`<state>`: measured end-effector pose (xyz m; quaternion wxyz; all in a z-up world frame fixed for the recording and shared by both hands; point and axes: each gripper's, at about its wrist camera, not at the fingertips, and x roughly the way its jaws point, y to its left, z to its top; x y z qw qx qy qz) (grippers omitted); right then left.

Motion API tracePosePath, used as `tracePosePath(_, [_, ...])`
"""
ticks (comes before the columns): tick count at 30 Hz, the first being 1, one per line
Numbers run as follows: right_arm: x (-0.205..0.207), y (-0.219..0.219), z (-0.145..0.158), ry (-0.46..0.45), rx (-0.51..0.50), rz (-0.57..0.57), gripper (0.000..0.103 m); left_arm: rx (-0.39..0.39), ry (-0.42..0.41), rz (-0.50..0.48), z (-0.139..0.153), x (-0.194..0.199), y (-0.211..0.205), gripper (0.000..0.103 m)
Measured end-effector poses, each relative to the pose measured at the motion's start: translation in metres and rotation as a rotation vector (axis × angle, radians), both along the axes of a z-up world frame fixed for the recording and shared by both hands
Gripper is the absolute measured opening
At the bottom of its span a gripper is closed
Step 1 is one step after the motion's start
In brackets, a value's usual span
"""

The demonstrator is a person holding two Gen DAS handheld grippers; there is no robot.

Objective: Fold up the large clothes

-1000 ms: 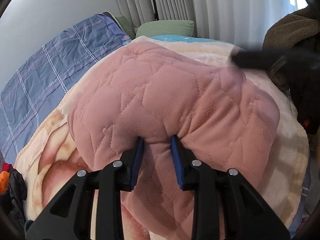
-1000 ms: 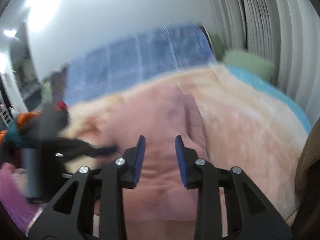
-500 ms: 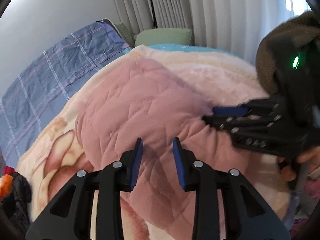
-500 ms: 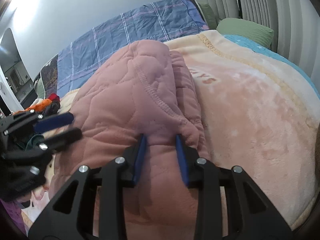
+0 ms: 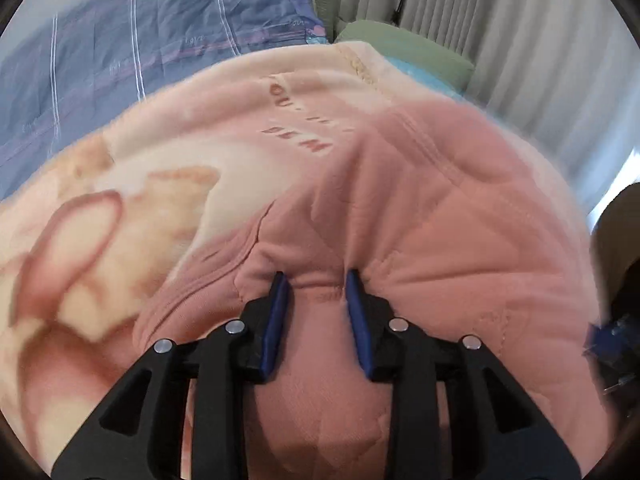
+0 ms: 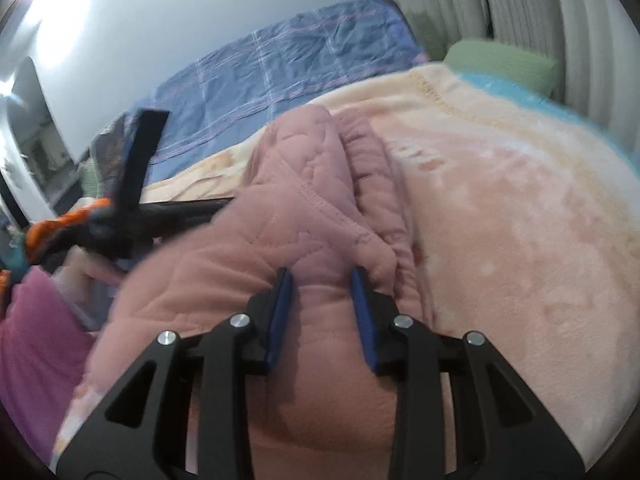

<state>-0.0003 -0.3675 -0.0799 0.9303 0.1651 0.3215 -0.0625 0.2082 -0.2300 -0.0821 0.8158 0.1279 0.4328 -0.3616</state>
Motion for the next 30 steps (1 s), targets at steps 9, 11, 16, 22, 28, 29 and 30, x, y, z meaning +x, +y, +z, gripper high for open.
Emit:
tracePosePath(9, [-0.01,-0.006,0.0,-0.014,0.039,0.018,0.033,-0.067,-0.166,-0.022,0.075,-0.007,0.025,0.042])
tracePosePath(11, [-0.01,-0.009,0.0,-0.017,0.065,0.02,0.033,-0.166,-0.13,0.033,0.087,0.009,0.045,0.042])
tracePosePath(16, [-0.007,-0.008,0.001,-0.032,0.071,0.04,0.033,-0.029,0.059,0.112,-0.014,0.043,0.047,0.045])
tracePosePath(22, [-0.004,-0.001,0.003,-0.023,0.022,0.034,0.033,-0.055,0.045,0.156,0.005,0.048,0.054,0.044])
tracePosePath(28, [-0.011,-0.012,-0.002,-0.045,0.11,0.042,0.033,-0.205,-0.14,-0.004,0.109,0.0,0.035,0.043])
tracePosePath(29, [-0.01,-0.012,-0.002,-0.044,0.11,0.041,0.033,-0.232,-0.146,-0.055,0.118,-0.011,0.025,0.043])
tracePosePath(30, [-0.01,-0.011,-0.001,-0.04,0.103,0.038,0.033,-0.245,-0.157,-0.105,0.123,-0.022,0.013,0.043])
